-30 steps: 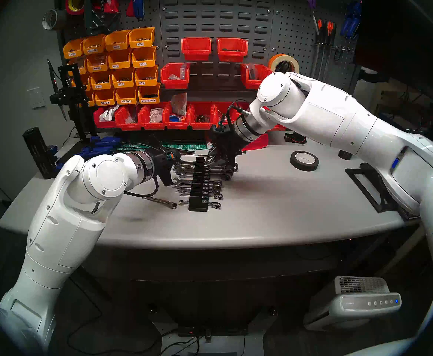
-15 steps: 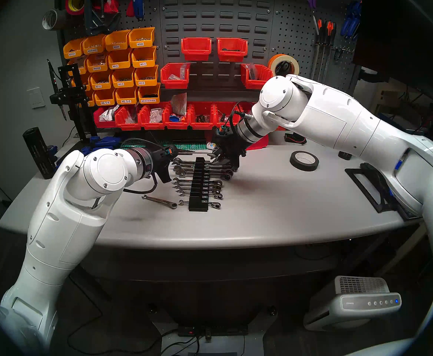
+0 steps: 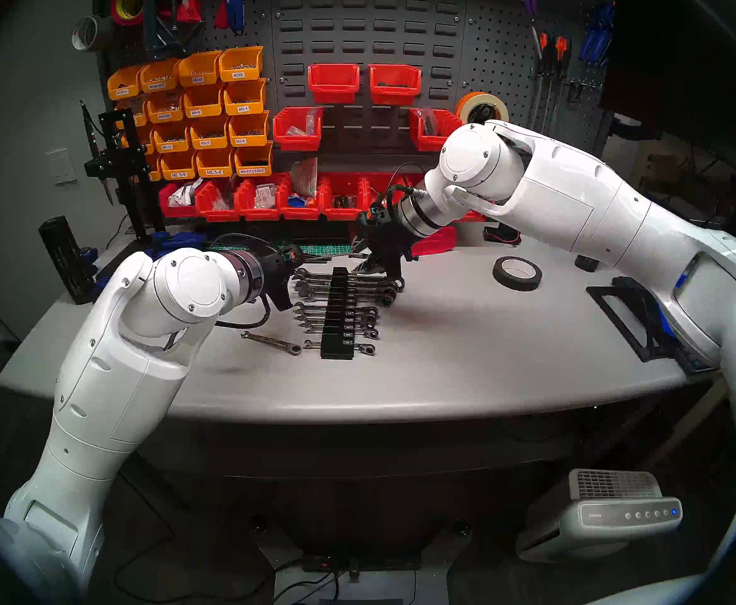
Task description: Put the wrenches on the table into the correct slot in the case
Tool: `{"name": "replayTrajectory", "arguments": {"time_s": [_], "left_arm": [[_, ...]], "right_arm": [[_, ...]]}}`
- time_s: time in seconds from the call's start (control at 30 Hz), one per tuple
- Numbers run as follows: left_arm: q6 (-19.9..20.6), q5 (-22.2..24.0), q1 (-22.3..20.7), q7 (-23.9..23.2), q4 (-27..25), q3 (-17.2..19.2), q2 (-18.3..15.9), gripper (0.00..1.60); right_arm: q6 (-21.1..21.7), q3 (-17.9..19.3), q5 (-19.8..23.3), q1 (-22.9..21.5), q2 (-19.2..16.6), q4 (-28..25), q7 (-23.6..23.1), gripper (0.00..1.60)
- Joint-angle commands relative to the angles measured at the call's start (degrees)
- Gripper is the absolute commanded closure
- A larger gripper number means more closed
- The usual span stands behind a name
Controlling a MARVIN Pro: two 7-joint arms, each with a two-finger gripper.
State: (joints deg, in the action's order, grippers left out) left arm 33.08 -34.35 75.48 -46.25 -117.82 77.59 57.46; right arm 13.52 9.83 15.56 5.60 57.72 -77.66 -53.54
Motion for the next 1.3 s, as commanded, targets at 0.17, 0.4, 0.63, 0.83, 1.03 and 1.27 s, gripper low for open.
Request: {"name": "replayTrajectory", "arguments": {"time_s": [0.17,0.4,0.63,0.83,1.03,1.27], "left_arm": [[0.3,-0.51,-3.1,-0.48,-1.42,0.03,0.23,1.6],[0.7,-0.58,-3.18,-1.37,-2.01,-0.06,0.25,1.6],[0.57,-1.12,-2.99,-0.79,-1.62,0.15,0.68,1.6],[-0.22,-1.38,-3.53,0.18,-0.75,0.35,1.61,1.6],[-0.71,-0.83,-4.21,0.62,-0.23,1.4,2.56,1.6],[-1.07,0.61,-5.72,0.15,0.82,3.1,4.02,1.06]], "right_arm": [[-1.37,0.99,-3.24,-2.32,-1.2,-2.05,2.45,0.83],[-2.56,-0.03,-5.73,-2.24,-1.05,-1.77,2.94,0.99],[-1.57,0.26,-5.4,-2.07,-1.38,-2.07,2.43,1.6],[-0.7,1.93,-2.21,-1.26,-2.15,-2.54,1.71,1.6],[1.4,2.52,0.11,-1.1,-2.72,-2.95,0.73,1.6],[3.52,3.23,2.49,-0.67,-3.89,-5.05,0.12,1.6]]}}
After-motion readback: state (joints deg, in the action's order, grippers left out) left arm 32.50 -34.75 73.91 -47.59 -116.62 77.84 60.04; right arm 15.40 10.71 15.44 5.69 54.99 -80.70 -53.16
